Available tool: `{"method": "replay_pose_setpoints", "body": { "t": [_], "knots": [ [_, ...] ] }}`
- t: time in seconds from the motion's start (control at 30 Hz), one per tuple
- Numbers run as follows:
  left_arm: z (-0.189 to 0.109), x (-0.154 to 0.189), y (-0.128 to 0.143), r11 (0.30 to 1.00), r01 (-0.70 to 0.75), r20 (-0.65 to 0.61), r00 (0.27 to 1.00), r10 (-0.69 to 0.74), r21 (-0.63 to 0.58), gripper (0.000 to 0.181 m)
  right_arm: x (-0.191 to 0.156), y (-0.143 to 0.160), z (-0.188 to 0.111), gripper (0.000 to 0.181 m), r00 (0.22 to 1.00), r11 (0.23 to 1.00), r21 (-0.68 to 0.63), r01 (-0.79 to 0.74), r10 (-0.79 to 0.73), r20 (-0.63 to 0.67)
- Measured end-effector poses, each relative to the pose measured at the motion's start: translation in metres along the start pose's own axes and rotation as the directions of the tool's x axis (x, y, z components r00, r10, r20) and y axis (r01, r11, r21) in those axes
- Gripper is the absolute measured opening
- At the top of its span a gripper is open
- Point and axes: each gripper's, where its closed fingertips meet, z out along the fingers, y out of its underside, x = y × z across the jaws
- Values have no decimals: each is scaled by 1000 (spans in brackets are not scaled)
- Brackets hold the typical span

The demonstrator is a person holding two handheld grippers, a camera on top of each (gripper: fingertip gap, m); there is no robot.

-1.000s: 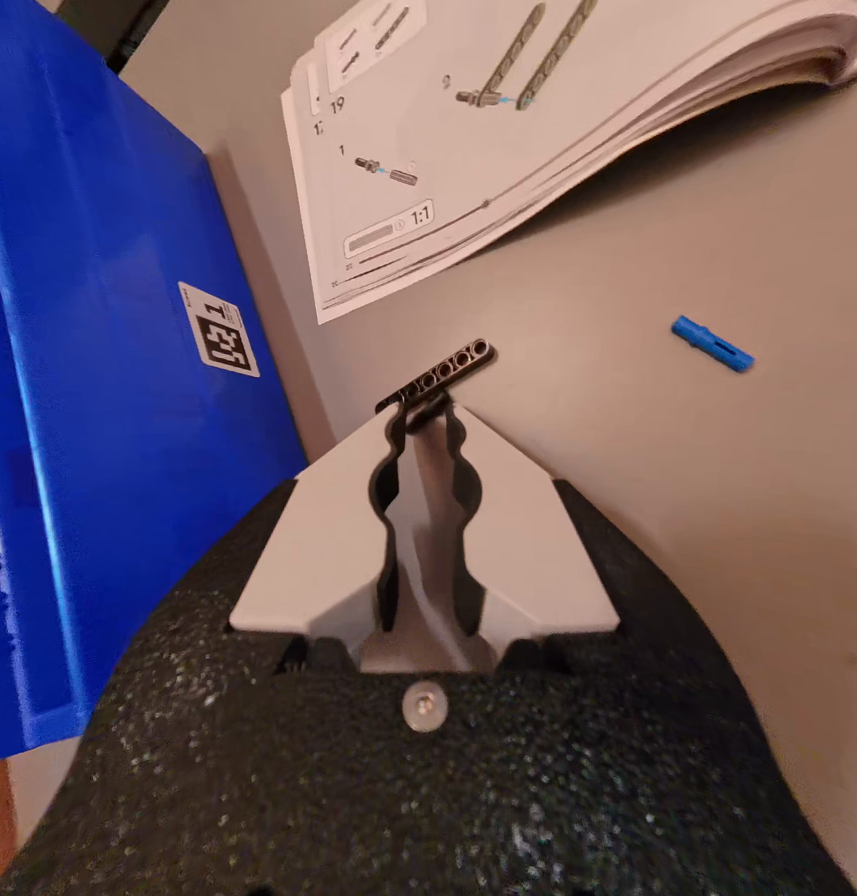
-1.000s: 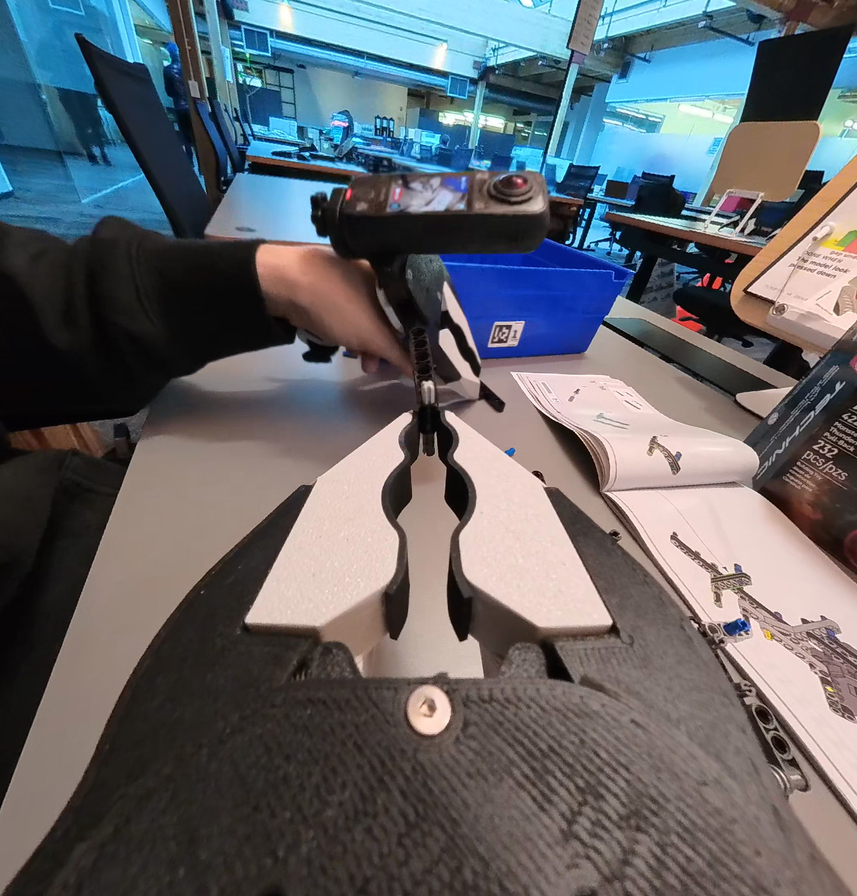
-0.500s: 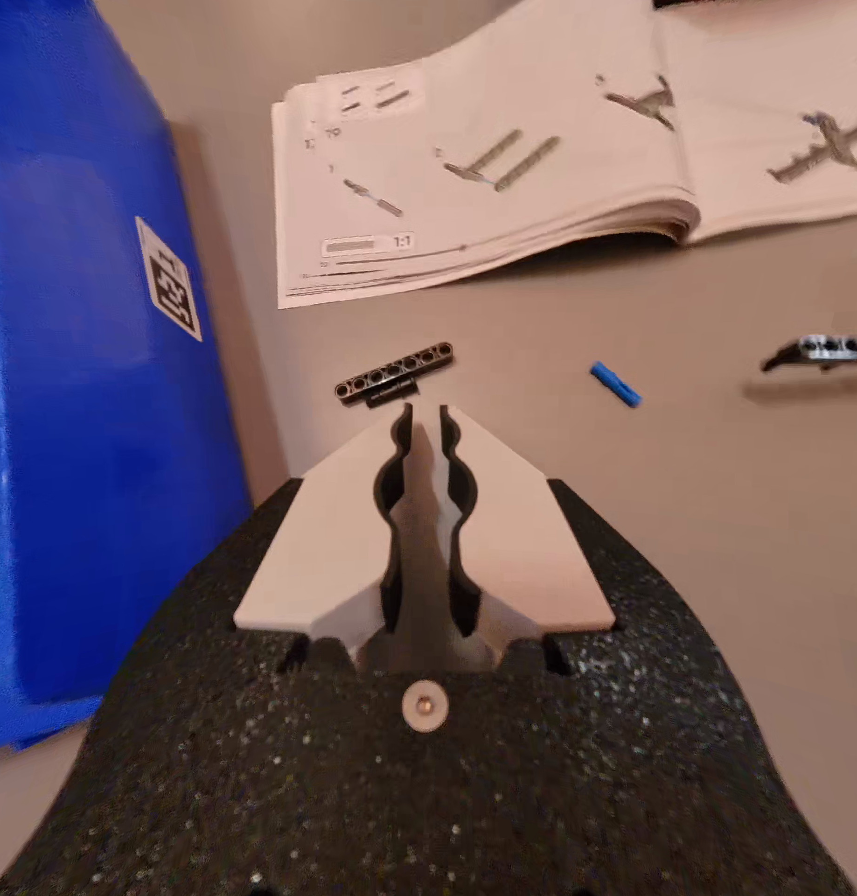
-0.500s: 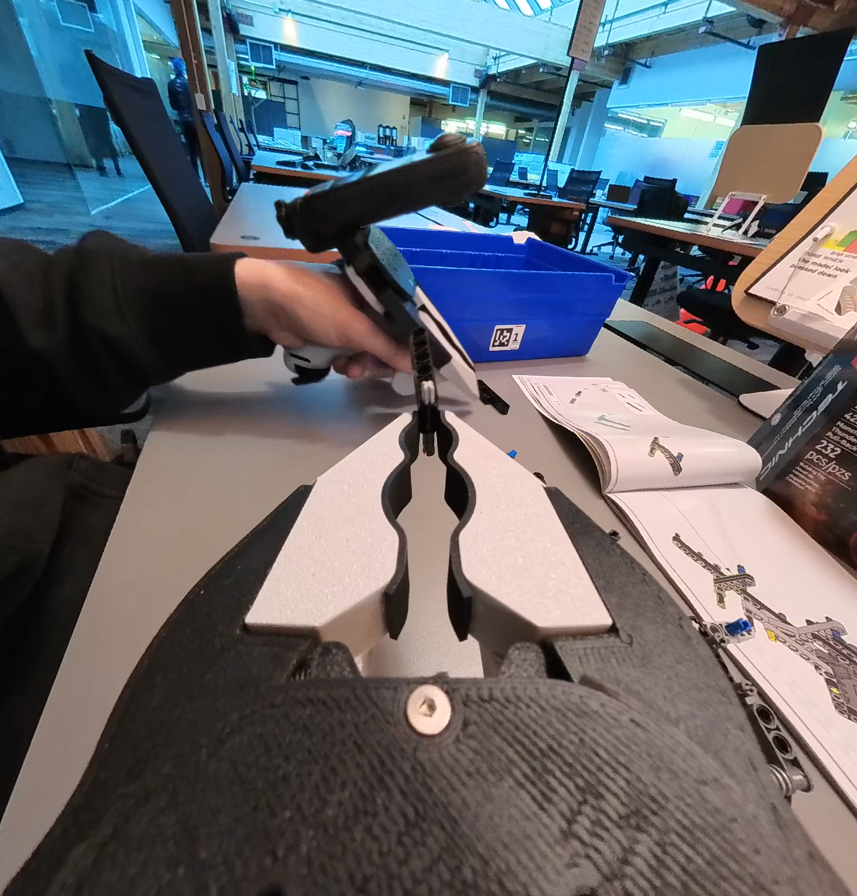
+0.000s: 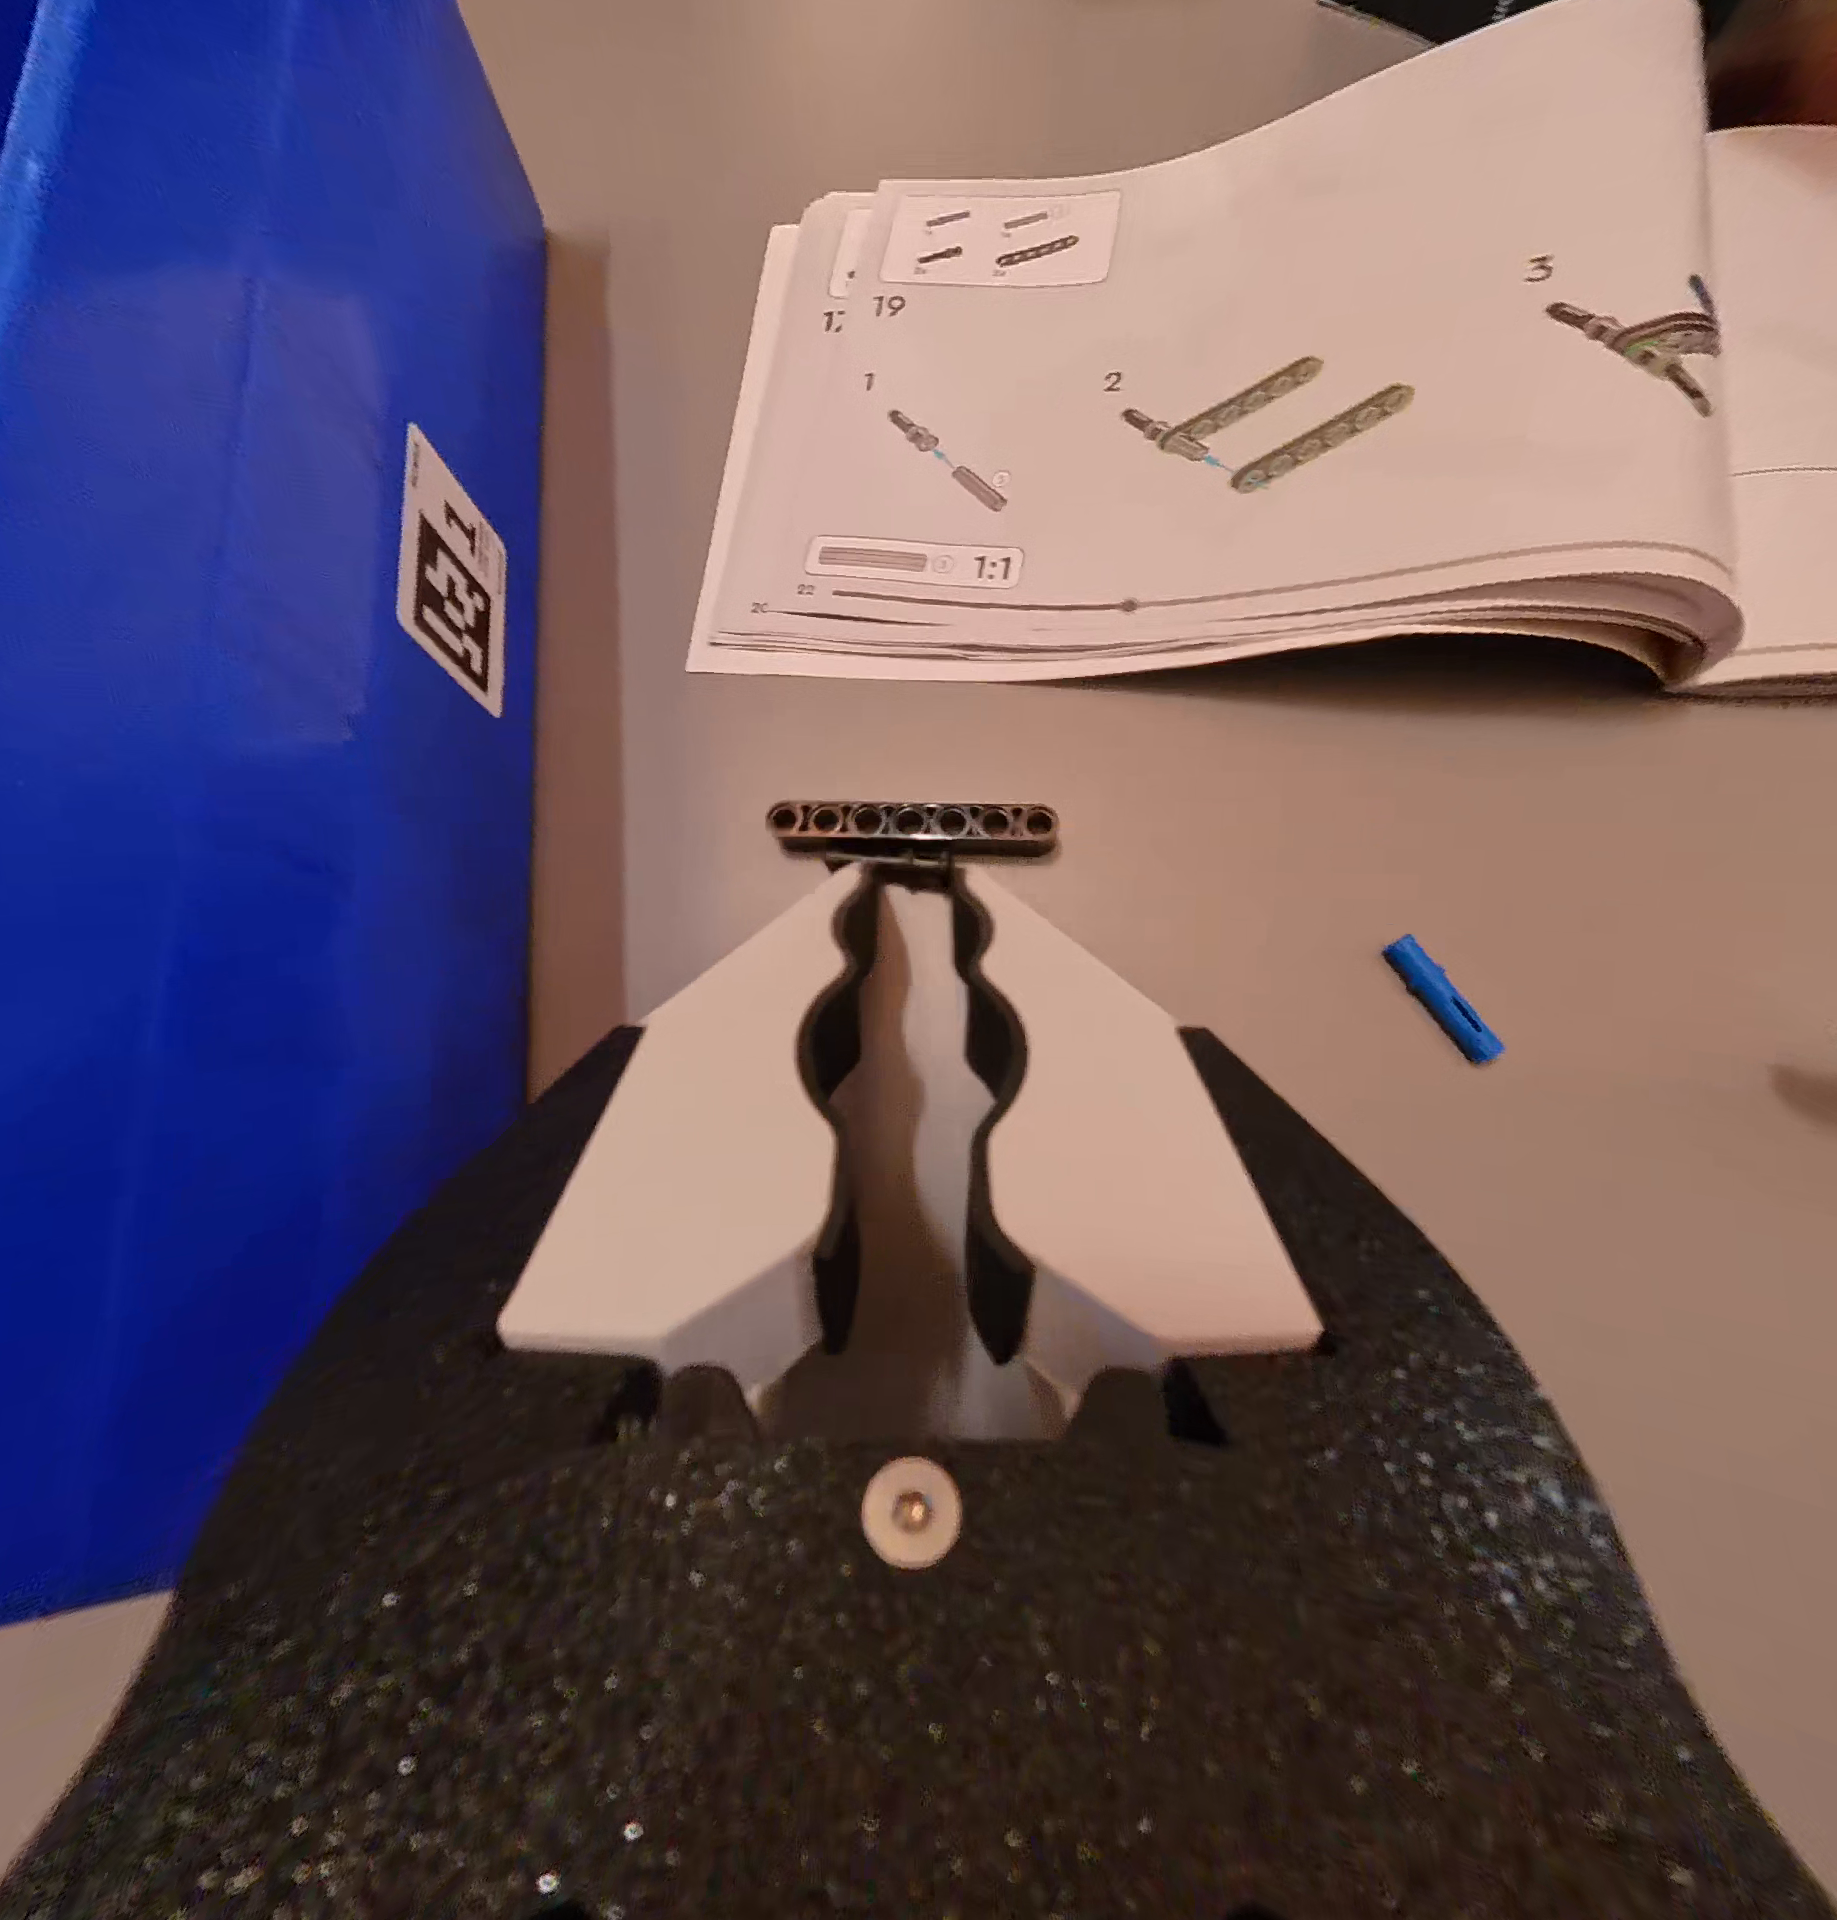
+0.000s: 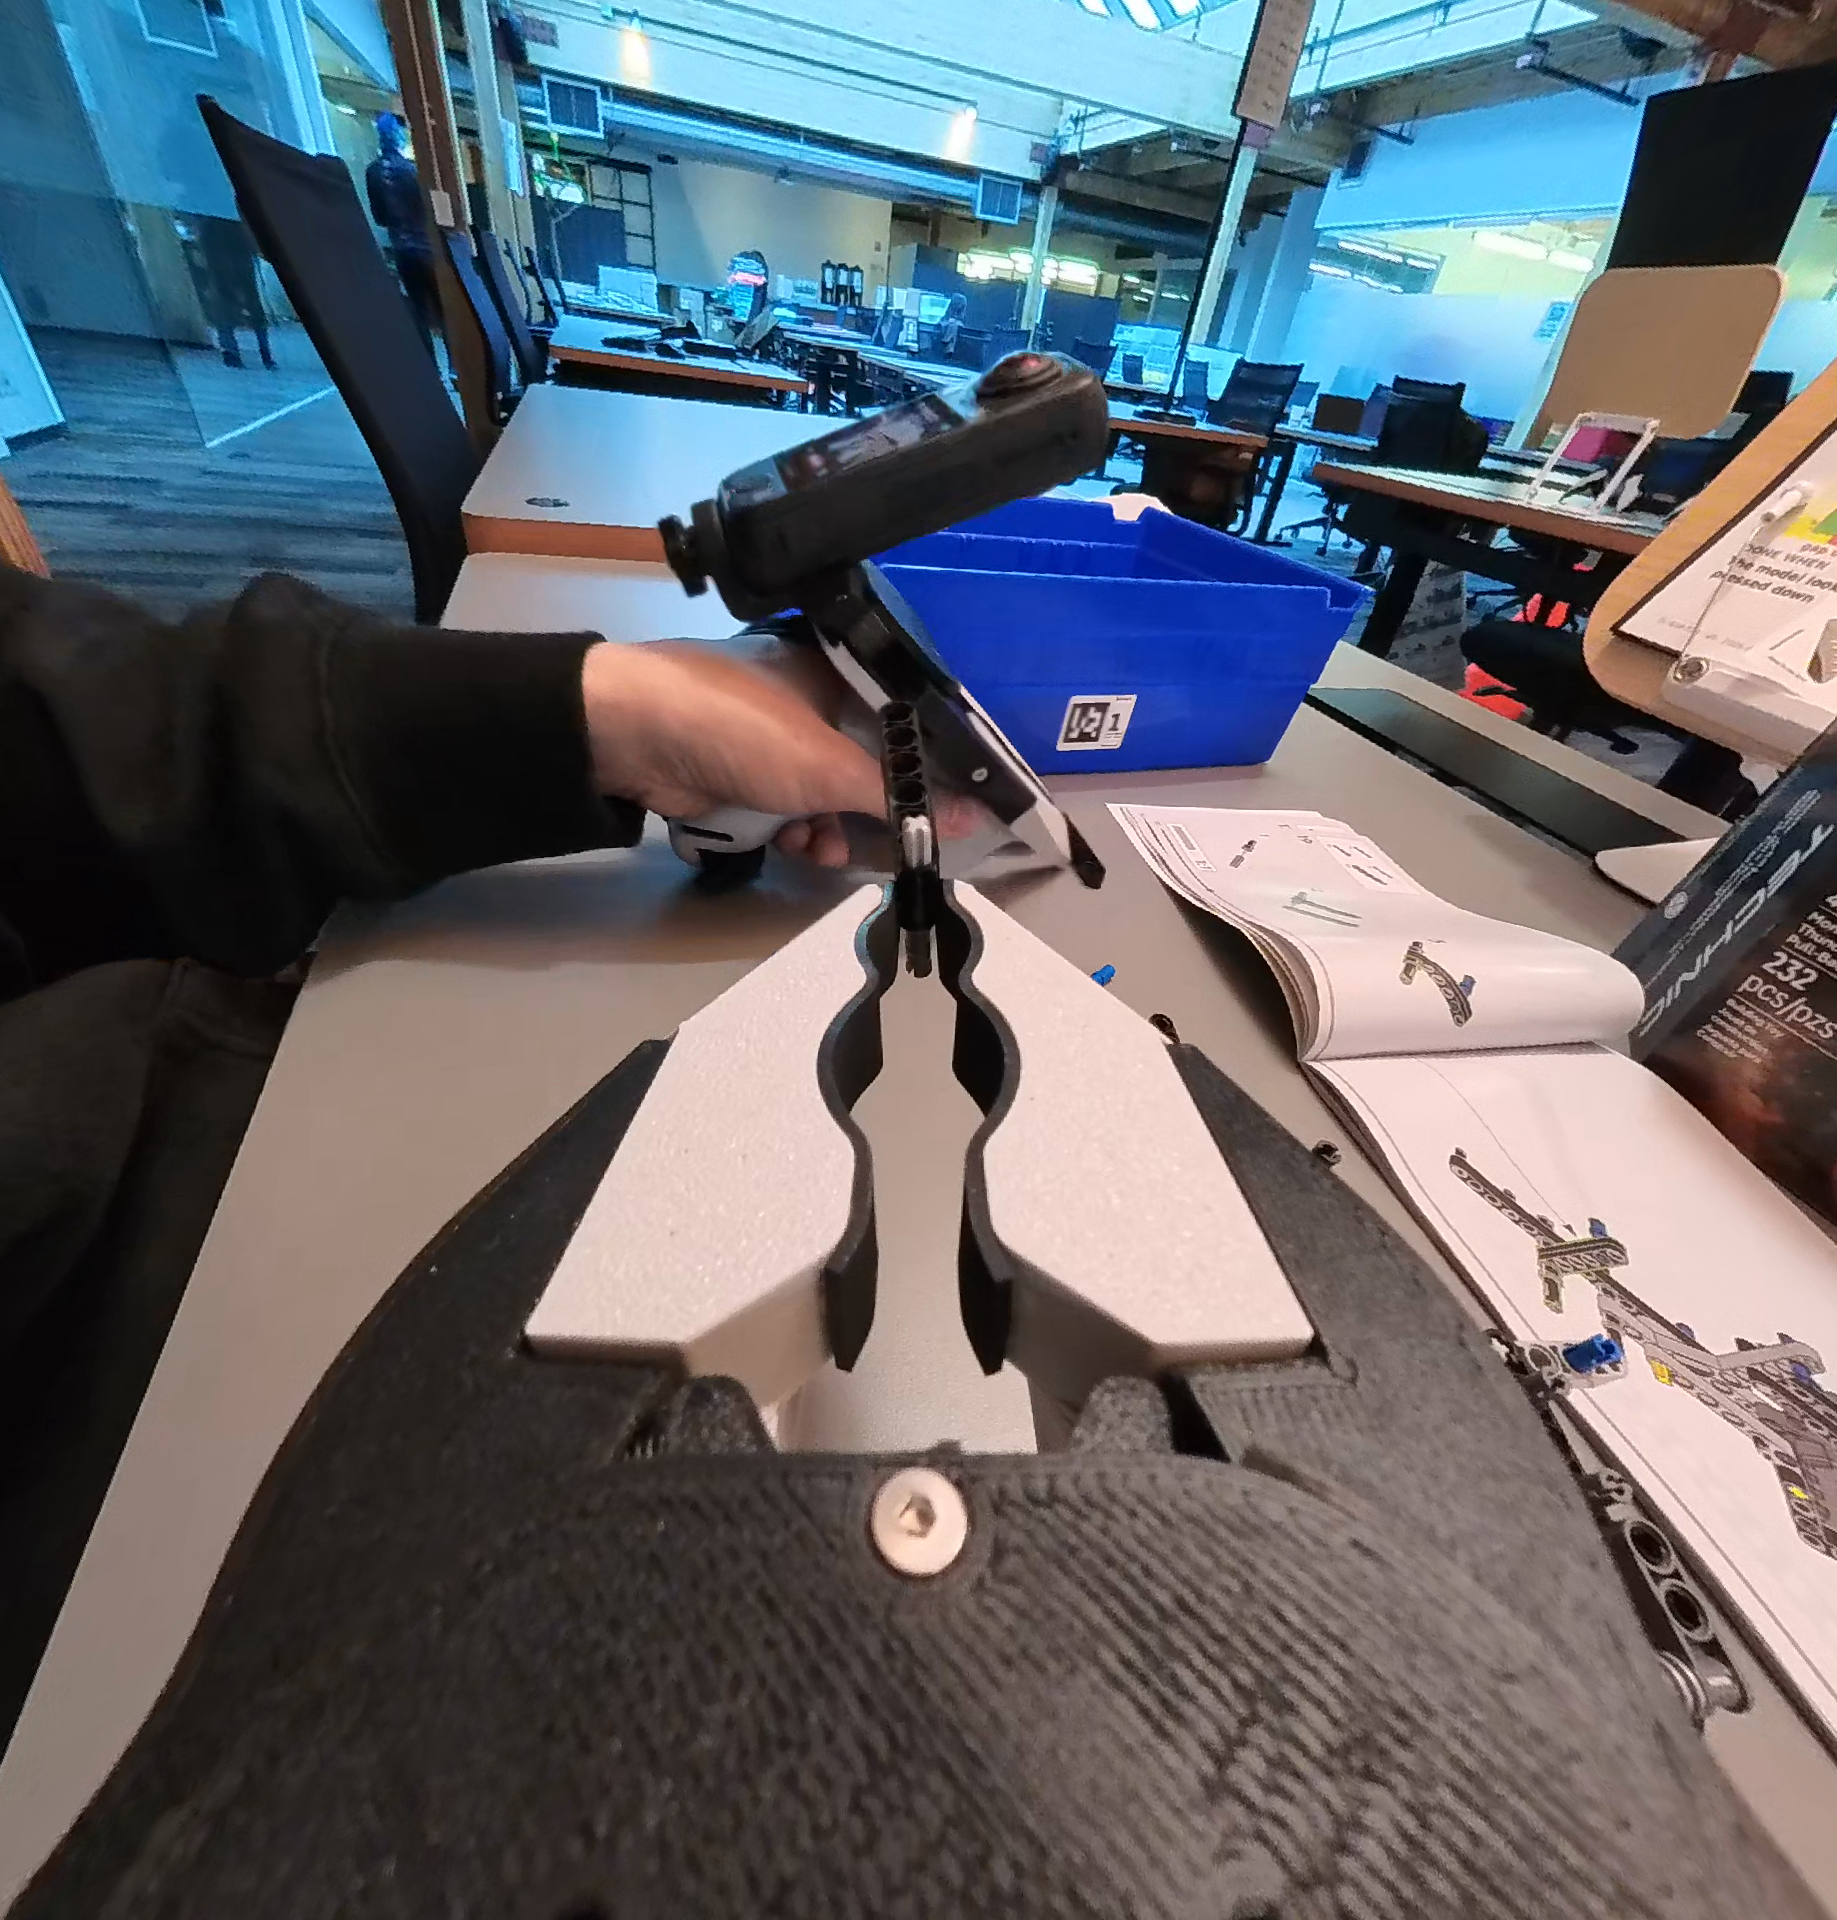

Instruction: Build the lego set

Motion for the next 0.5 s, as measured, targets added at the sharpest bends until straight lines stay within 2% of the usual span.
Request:
{"method": "replay_pose_setpoints", "body": {
  "t": [0.03, 0.13, 0.23, 0.3, 0.5],
  "knots": [
    [1, -3, -1, 1000, 5, 16, 1000, -5, -3, 6, 0, 0, 0, 4, 1000, 1000, 1, -1, 1, 2],
    [3, -7, -1, 1000, 5, 49, 999, -4, -8, 7, -1, 0, 0, 4, 1000, 1000, 3, 2, -2, 5],
    [1, -1, -1, 1000, -5, 15, 1000, 5, 0, 25, -1, 0, 0, 4, 1000, 1000, 4, 1, -1, 11],
    [-3, 3, 2, 1000, 1, -11, 1000, -1, -10, 25, -2, -1, -1, 4, 1000, 1000, 7, 1, -1, 11],
    [1, -5, -3, 1000, -10, 62, 998, 10, 6, 25, -2, 0, 0, 4, 1000, 1000, 4, -4, 4, 20]
  ]
}}
